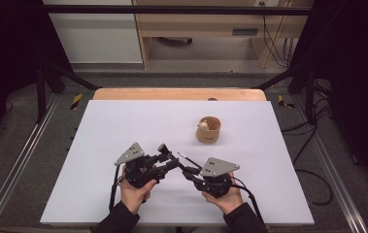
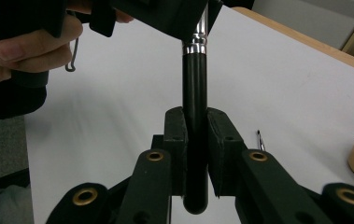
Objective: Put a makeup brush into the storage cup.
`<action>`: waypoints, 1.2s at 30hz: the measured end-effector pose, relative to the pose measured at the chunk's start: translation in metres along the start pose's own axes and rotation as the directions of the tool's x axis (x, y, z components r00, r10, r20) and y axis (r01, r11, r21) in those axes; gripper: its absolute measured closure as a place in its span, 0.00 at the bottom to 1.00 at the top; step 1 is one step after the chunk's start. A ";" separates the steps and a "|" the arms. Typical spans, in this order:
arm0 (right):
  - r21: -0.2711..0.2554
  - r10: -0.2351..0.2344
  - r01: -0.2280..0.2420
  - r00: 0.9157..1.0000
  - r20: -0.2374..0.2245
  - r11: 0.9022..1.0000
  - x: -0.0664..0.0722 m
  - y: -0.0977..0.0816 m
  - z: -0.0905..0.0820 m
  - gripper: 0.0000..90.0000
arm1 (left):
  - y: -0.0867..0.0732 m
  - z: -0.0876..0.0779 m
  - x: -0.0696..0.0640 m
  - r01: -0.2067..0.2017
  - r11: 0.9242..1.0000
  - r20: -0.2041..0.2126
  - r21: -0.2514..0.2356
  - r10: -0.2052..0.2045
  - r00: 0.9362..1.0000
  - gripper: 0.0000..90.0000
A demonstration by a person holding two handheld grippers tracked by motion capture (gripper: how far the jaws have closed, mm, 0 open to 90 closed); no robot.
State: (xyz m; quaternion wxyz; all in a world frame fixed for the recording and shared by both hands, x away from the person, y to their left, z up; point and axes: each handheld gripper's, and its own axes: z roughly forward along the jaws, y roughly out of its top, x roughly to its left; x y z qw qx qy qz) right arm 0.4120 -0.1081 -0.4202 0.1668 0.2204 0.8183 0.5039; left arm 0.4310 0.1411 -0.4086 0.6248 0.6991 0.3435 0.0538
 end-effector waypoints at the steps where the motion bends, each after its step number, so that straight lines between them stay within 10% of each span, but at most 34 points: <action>1: -0.002 -0.001 0.001 1.000 0.001 1.000 0.000 0.000 0.000 0.88 | 0.000 0.000 0.000 0.004 1.000 0.000 -0.002 -0.004 1.000 0.62; 36: -0.010 -0.011 0.011 1.000 -0.013 1.000 0.006 0.000 0.007 0.88 | 0.001 -0.004 -0.009 0.025 0.999 0.058 -0.039 -0.023 0.998 0.85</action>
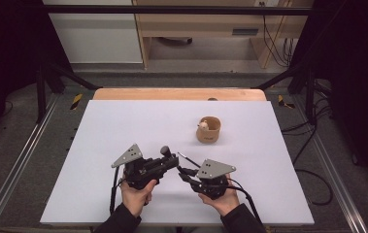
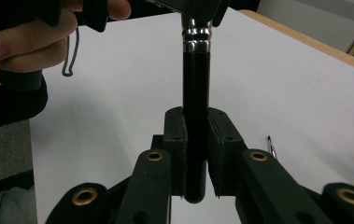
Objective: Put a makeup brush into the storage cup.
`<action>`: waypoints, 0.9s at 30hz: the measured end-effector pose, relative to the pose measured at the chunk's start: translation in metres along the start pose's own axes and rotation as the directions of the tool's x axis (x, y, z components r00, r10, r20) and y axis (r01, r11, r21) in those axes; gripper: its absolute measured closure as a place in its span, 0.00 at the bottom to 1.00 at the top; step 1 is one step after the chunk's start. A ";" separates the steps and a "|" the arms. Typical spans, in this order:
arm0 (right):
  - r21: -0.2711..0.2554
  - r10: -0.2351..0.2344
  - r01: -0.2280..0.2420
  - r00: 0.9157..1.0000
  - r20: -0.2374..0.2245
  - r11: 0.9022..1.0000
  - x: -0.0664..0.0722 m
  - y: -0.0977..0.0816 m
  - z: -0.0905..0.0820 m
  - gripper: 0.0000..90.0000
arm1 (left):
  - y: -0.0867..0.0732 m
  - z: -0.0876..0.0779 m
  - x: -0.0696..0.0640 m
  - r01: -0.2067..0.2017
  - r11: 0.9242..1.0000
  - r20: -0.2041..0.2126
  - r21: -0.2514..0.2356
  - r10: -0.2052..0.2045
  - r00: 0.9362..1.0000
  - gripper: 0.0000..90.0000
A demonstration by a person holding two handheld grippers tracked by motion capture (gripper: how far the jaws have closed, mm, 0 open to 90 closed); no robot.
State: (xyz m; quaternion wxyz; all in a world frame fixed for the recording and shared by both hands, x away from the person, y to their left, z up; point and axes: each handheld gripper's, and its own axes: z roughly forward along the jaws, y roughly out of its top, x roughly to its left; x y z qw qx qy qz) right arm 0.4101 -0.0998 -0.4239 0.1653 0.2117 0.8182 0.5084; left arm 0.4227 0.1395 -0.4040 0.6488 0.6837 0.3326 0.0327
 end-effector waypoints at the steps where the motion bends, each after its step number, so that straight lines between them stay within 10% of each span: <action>1: 0.000 -0.001 0.001 1.000 0.000 1.000 0.000 0.000 0.000 0.88 | 0.000 0.000 0.000 -0.001 1.000 0.001 0.000 0.001 1.000 0.85; 13: -0.016 0.016 -0.015 0.999 0.042 1.000 0.005 0.004 0.002 0.62 | -0.001 0.005 -0.008 -0.081 0.995 -0.049 0.051 0.083 0.995 0.85; 27: -0.027 0.066 -0.065 0.998 0.022 0.998 0.004 0.008 -0.001 0.85 | -0.005 0.012 -0.016 -0.126 0.988 -0.054 0.095 0.131 0.990 0.85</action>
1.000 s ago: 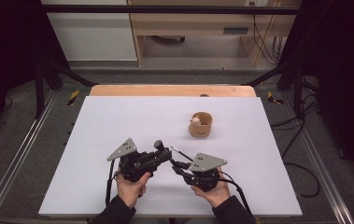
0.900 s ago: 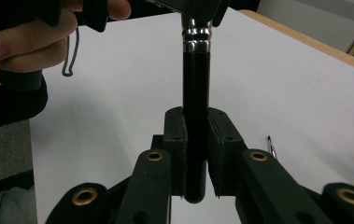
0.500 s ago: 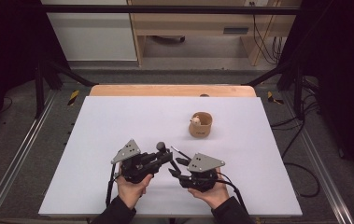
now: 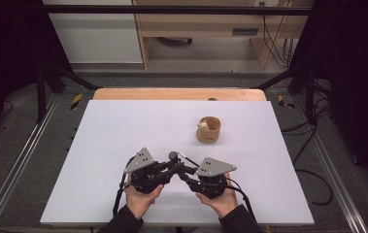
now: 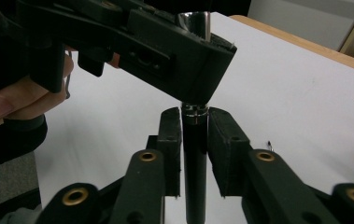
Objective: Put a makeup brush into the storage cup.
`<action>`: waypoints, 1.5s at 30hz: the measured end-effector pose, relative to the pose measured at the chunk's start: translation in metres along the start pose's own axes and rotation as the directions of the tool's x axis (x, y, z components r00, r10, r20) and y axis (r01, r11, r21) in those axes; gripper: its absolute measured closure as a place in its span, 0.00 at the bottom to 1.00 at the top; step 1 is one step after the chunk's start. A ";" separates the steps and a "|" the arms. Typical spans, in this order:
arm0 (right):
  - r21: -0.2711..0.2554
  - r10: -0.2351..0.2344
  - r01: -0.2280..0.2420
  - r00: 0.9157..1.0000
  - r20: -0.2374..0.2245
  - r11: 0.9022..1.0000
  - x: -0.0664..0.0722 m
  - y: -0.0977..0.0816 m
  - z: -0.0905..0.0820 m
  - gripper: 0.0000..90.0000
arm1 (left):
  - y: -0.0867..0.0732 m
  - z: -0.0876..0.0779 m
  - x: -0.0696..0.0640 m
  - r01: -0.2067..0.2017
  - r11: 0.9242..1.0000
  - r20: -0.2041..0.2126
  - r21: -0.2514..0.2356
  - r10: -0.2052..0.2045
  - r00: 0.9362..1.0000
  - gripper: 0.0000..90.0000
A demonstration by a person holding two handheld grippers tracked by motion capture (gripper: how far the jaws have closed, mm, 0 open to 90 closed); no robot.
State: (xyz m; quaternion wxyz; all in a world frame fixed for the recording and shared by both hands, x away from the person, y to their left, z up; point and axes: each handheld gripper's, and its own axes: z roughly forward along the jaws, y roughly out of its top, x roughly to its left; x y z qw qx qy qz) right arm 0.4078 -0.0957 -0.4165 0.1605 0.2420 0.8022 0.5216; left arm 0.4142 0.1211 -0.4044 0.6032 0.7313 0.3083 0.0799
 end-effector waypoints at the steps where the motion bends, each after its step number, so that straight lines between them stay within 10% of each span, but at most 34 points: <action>1: 0.000 0.002 -0.002 1.000 -0.001 1.000 0.000 0.000 0.000 0.86 | 0.000 0.000 0.000 0.000 1.000 0.000 0.001 0.000 1.000 0.85; 14: 0.001 -0.009 0.009 1.000 -0.017 1.000 0.001 0.000 -0.002 0.88 | 0.002 0.000 0.000 -0.008 1.000 0.005 0.002 0.008 1.000 0.84; 45: -0.025 0.062 -0.061 0.995 0.073 0.998 -0.023 -0.003 -0.021 0.88 | 0.008 -0.031 0.022 -0.082 0.997 -0.067 0.009 0.083 0.994 0.28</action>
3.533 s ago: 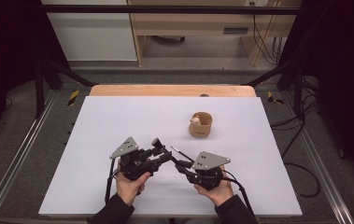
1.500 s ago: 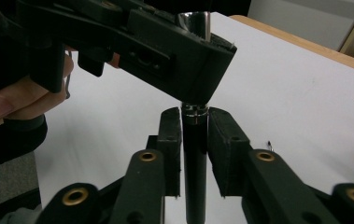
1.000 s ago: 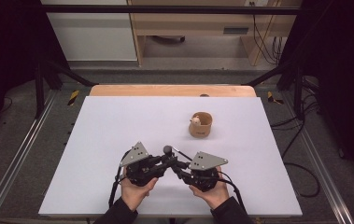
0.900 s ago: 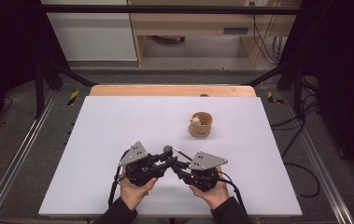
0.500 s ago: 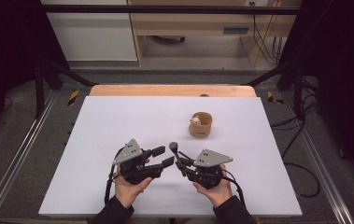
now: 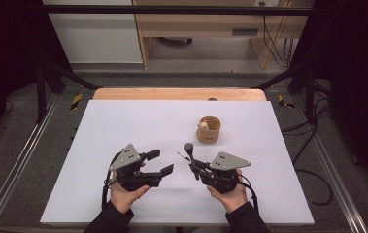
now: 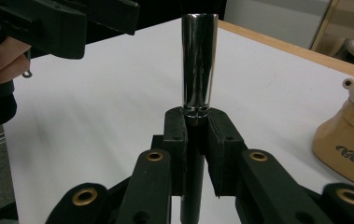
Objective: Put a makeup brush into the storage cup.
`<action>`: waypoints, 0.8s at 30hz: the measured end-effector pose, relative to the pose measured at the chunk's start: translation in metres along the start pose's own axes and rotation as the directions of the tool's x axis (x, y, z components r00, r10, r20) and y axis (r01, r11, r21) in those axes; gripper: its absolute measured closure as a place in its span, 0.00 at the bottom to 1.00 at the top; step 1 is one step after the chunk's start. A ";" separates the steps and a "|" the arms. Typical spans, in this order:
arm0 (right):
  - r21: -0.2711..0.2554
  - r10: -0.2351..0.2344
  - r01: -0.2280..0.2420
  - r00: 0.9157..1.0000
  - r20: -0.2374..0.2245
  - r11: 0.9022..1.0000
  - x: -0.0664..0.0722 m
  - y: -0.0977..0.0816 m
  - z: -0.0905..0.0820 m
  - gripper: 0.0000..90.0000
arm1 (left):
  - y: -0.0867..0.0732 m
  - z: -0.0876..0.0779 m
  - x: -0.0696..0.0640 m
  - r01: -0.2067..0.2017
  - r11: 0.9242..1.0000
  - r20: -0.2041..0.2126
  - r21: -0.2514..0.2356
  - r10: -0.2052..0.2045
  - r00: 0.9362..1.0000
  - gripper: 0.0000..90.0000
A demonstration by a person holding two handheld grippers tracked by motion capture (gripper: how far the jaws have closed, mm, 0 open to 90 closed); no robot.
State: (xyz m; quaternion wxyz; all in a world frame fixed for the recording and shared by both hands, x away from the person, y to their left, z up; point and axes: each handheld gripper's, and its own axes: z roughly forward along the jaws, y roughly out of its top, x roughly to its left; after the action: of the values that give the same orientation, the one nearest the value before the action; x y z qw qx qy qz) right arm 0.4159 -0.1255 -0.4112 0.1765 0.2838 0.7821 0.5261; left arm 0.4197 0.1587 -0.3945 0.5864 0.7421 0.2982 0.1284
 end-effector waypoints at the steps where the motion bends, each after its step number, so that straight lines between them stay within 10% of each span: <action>1: -0.002 -0.001 0.001 1.000 0.003 1.000 -0.001 0.000 -0.001 0.88 | 0.000 -0.001 0.001 -0.003 1.000 -0.001 0.000 0.003 1.000 0.27; 24: -0.051 0.034 -0.031 0.997 0.064 0.998 -0.019 0.005 -0.021 0.88 | -0.010 -0.034 0.030 -0.005 1.000 -0.102 0.020 0.007 0.995 0.15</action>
State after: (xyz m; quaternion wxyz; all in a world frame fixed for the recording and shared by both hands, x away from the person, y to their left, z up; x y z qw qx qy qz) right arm 0.4197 -0.1515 -0.3987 0.2002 0.3089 0.7579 0.5386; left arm 0.4226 0.2047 -0.3992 0.5628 0.7411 0.3269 0.1650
